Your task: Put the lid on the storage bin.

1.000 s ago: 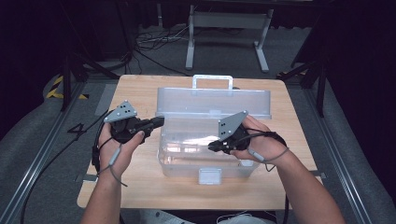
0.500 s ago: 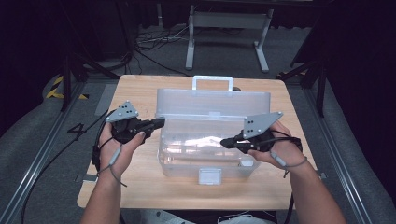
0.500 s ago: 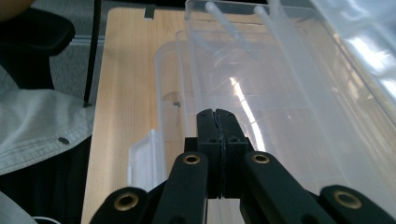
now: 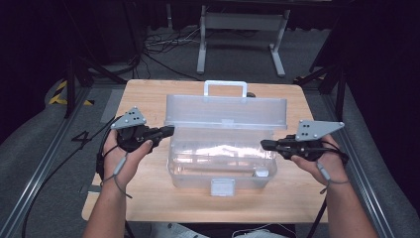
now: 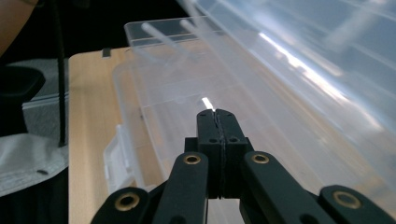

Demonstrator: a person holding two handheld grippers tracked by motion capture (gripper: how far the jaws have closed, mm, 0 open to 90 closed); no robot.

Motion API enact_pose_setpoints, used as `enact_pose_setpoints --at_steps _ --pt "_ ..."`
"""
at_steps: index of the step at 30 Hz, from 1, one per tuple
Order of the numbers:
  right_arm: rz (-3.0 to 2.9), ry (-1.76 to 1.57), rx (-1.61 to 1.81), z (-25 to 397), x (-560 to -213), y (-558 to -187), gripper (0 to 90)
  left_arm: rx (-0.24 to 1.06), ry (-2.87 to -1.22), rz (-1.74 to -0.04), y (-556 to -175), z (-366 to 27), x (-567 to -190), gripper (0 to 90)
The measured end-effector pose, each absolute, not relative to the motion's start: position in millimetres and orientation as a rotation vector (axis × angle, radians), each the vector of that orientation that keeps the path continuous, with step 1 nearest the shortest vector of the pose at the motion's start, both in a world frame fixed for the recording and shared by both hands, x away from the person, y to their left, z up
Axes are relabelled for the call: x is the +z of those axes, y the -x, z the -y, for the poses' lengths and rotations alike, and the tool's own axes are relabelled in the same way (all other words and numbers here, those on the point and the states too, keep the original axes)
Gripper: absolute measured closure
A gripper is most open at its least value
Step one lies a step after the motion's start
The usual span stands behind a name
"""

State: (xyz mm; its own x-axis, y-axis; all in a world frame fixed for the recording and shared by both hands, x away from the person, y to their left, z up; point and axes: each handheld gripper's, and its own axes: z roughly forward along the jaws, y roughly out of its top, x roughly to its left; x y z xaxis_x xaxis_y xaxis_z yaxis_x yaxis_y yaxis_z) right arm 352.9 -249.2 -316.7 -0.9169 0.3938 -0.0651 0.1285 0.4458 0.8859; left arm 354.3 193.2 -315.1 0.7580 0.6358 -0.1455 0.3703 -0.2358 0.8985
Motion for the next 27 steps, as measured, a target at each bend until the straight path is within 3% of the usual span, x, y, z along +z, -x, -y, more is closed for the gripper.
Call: enact_pose_setpoints --at_steps 10,27 --pt "-2.332 -0.607 1.526 283.4 -319.1 -356.4 90.0 0.300 -1.863 -0.771 -353.9 -193.1 -315.2 89.9" --pt "-2.362 -0.705 1.538 298.6 -319.1 -358.6 90.0 0.254 -1.918 -0.751 -344.4 -193.0 -314.6 89.8"
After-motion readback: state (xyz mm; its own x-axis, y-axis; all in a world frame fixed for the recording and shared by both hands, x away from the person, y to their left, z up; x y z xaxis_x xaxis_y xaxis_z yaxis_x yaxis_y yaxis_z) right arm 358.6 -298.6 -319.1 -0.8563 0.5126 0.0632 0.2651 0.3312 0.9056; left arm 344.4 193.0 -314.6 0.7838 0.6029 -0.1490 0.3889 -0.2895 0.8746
